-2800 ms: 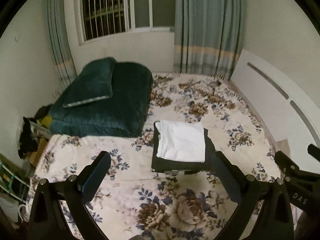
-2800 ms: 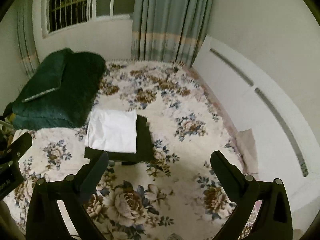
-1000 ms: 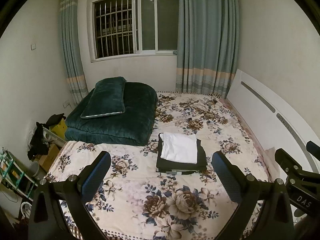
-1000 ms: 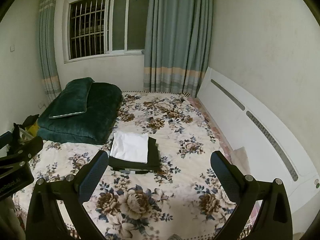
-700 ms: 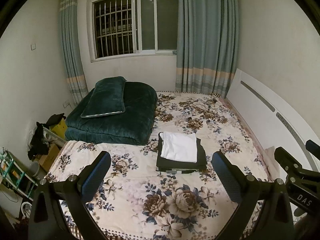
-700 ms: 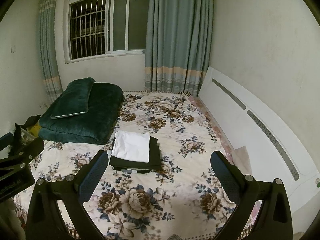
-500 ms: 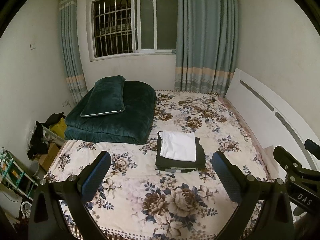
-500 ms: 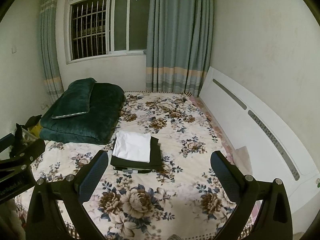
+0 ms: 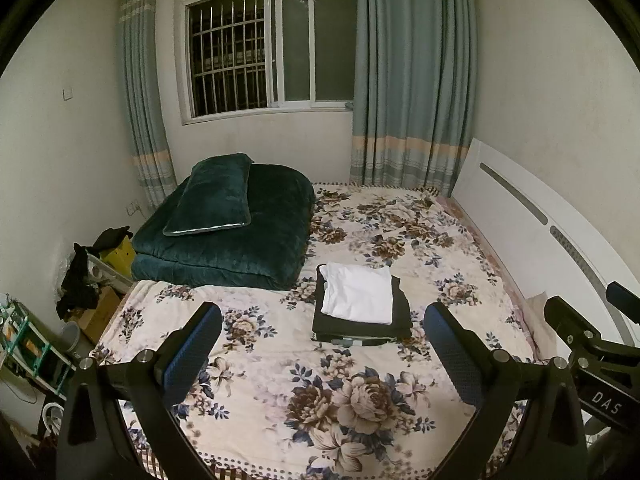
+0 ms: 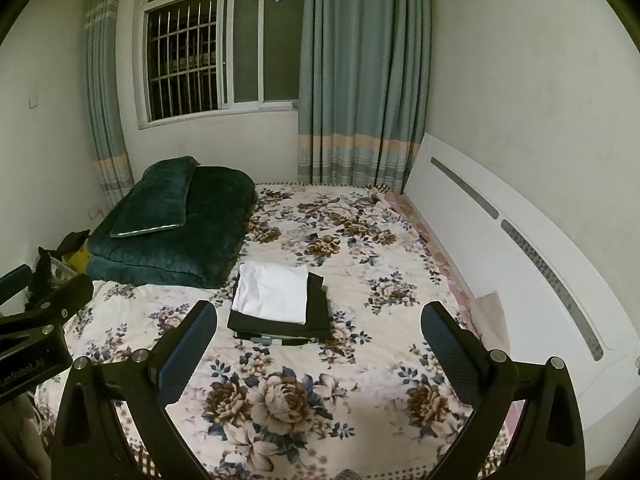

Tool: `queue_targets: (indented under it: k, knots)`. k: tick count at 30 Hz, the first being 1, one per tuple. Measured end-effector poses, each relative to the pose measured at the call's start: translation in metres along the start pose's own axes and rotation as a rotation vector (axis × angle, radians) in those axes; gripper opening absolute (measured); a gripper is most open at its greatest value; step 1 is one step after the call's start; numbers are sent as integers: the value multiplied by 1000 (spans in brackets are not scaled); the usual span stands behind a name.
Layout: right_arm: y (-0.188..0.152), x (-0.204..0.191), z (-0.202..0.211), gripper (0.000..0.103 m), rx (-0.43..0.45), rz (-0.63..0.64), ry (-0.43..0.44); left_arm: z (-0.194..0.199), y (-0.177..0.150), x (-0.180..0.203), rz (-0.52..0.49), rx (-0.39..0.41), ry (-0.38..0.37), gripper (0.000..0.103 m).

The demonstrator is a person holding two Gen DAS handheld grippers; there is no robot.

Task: Fold small clothes

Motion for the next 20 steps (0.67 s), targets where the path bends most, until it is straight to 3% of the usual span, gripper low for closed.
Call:
queue_targets:
  k: [20]
  knots:
    - [-1,-7,3,103,4,-6,-8,6,3,-1,-6,9,3,103]
Point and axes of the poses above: each gripper's, at about its wrist camera, not at the fingertips, and z roughly against the way its jaws point, x to its right, y to its top, the point moved 4 cm from there along -z, roughly the way its jaws point, and after that the axes turned 9 degrees about x, right-handed, at the moved point
